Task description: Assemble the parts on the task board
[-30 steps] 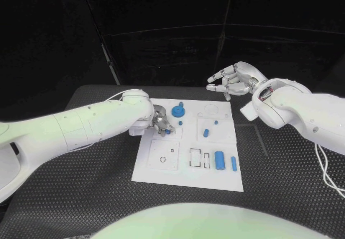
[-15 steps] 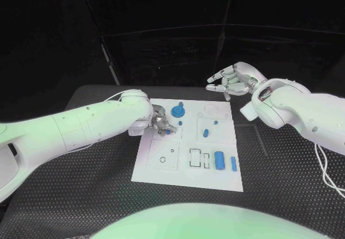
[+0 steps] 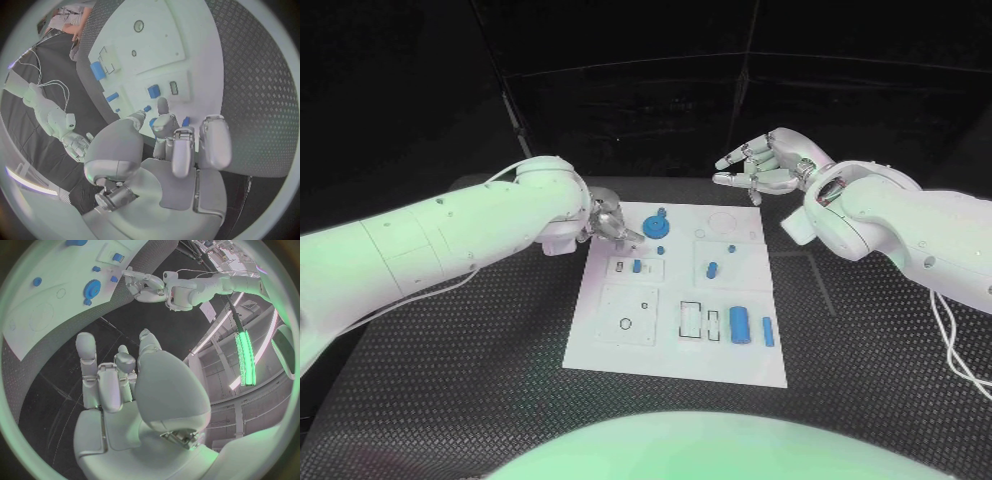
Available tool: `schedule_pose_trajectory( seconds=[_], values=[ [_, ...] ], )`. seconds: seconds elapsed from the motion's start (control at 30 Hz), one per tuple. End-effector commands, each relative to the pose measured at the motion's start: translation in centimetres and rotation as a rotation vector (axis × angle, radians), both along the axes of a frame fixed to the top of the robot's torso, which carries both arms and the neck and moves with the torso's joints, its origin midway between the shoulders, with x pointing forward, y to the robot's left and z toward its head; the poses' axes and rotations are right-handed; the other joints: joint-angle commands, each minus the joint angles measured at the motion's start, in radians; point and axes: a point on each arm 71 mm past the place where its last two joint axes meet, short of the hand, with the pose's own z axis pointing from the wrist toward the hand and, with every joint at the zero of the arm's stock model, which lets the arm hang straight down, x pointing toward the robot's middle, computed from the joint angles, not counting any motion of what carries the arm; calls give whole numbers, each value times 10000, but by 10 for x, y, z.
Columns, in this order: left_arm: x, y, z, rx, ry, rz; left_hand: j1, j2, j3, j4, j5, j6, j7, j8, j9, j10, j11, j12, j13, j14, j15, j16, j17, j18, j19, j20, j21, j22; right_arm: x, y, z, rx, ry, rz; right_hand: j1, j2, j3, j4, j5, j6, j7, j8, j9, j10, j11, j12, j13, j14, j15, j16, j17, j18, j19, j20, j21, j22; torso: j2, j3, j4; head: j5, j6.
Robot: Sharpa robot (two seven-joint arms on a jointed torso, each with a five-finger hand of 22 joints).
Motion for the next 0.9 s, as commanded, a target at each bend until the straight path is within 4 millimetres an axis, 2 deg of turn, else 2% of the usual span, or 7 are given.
schedule_pose_trajectory(
  seconds=[0.03, 0.07, 0.17, 0.23, 0.37, 0.57, 0.9],
  values=[
    [6, 4, 18, -258, -181, 151, 383, -39, -222, -17, 59, -564, 255, -342, -172, -855, 229, -1157, -1187, 1047, 232, 22, 2621, 139, -334, 117, -445, -466, 0, 0, 1, -5, -38, 56, -57, 16, -60, 22, 55, 22, -44, 31, -12, 12, -14, -21, -4, 400, -52, -38, -4, 69, -40, -47, -68, -9, 11, 7, -5, 2, 46],
    [9, 6, 23, -325, -253, 218, 558, -56, -311, -27, 65, -757, 361, -489, -257, -1239, 324, -1654, -1693, 1003, 310, -73, 2486, 193, -511, 187, -686, -717, 0, 0, 1, -6, -37, 54, -57, 16, -60, 22, 55, 22, -44, 31, -12, 12, -14, -21, -4, 400, -52, -38, -4, 69, -40, -47, -68, -9, 12, 9, -9, 4, 64],
    [19, 9, 38, -529, -478, 476, 940, -80, -547, -18, 70, -1046, 521, -795, -476, -1731, 484, -2280, -2373, 960, 445, -164, 2360, 242, -649, 331, -901, -904, 1, 0, 1, -10, -31, 47, -57, 16, -60, 22, 55, 22, -44, 31, -12, 12, -14, -21, -4, 400, -52, -38, -4, 69, -40, -47, -68, -9, 16, 4, -7, 6, 110],
    [30, 11, 45, -653, -599, 753, 1250, -94, -726, -16, 73, -1217, 559, -1029, -654, -1918, 524, -2423, -2536, 921, 490, -244, 2250, 297, -748, 409, -1076, -1065, 1, 1, 1, -8, -22, 54, -57, 16, -60, 22, 55, 22, -44, 31, -12, 12, -14, -21, -4, 400, -52, -38, -4, 69, -40, -47, -68, -9, 23, -1, -6, 17, 150],
    [45, 12, 45, -655, -604, 1095, 1628, -104, -977, -8, 74, -1266, 594, -1224, -847, -2089, 561, -2487, -2663, 904, 526, -279, 2201, 325, -771, 472, -1166, -1126, 1, 2, 0, -4, -7, 86, -57, 16, -60, 22, 55, 22, -44, 31, -12, 12, -14, -21, -4, 400, -52, -38, -4, 69, -40, -47, -68, -9, 45, -10, -29, 71, 186],
    [57, 13, 34, -349, -319, 1400, 1892, -145, -1322, 24, 48, -997, 590, -1201, -950, -2017, 554, -2281, -2658, 979, 519, -125, 2412, 250, -531, 481, -888, -791, 1, 4, 0, 2, 4, 124, -57, 16, -60, 22, 55, 22, -44, 31, -12, 12, -14, -21, -4, 400, -52, -38, -4, 69, -40, -47, -68, -9, 114, -15, -58, 97, 262],
    [61, 14, 10, 230, 332, 1439, 1944, -8, -1901, 54, -107, -593, 520, -921, -898, -1421, 496, -980, -1550, 1051, 478, 31, 2634, 165, -261, 445, -553, -396, 1, 6, 0, 12, 14, 168, -75, 29, -85, 41, 61, 18, -44, 38, -13, 20, -15, -11, 2, 405, -52, -36, 8, 68, -33, -47, -71, -7, 111, -18, -59, 108, 217]
  ],
)
